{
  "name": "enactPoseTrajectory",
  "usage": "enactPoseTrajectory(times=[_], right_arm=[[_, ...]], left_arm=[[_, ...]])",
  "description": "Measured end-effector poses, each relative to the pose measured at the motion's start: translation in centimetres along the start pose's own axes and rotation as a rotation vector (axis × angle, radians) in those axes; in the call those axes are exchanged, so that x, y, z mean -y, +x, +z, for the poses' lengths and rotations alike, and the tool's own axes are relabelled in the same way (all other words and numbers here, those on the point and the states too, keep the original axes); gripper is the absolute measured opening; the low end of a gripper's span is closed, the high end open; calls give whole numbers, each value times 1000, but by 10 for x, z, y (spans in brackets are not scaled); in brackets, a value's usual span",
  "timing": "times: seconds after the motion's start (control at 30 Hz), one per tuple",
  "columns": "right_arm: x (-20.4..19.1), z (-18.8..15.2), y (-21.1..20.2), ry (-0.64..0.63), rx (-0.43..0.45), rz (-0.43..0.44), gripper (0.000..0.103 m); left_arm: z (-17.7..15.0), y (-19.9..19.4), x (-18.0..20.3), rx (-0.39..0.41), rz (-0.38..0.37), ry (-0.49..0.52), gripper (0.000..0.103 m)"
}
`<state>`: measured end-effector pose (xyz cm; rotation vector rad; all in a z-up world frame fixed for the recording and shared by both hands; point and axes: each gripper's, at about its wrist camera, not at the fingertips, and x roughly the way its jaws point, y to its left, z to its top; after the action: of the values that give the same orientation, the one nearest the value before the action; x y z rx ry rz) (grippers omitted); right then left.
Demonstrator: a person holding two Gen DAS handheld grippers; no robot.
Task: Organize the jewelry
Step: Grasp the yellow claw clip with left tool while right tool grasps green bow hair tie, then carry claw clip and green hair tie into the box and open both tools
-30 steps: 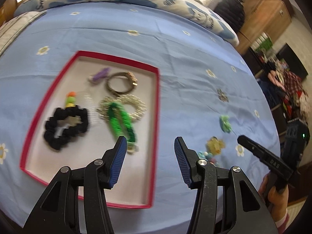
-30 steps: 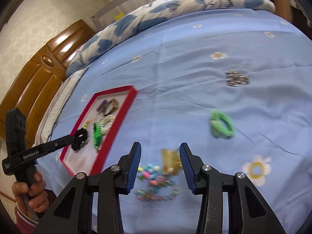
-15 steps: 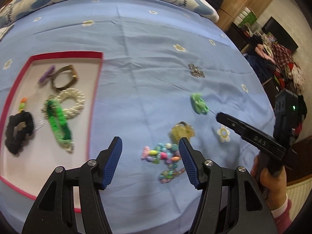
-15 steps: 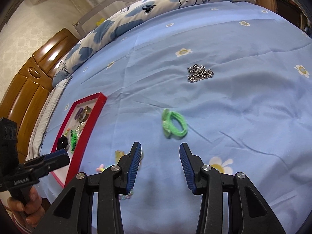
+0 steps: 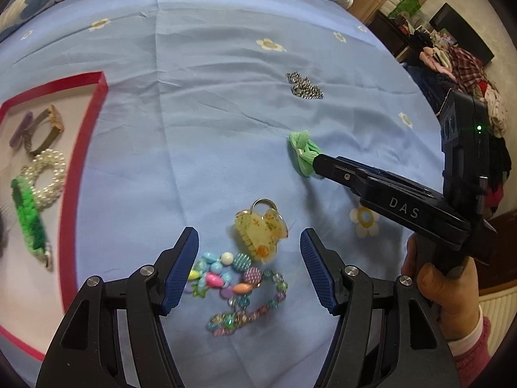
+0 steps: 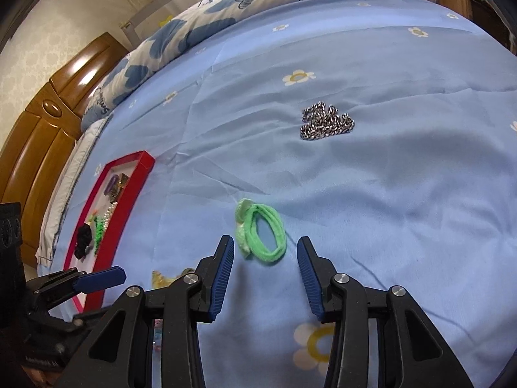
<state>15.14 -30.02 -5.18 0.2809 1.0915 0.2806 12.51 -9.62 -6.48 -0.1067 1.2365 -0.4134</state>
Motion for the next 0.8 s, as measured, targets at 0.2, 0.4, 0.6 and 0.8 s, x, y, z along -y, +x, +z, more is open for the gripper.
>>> enactPoseTrajectory(times=[0.2,0.4,0.6,0.8], right_arm=[[9,0,8,2,-12,7,26],[14,-4,5,29,-3,16,6],[13,-11,-7,53,18,41,5],[3,-14,-24,74,54,72,5]], left_arm=[[4,20,-3,-26,6,-15,58],[4,23,-5,-30,3,-4,34],[4,12,-8,-3,-8,-1,34],[1,-15,-18,47,-22,-18,34]])
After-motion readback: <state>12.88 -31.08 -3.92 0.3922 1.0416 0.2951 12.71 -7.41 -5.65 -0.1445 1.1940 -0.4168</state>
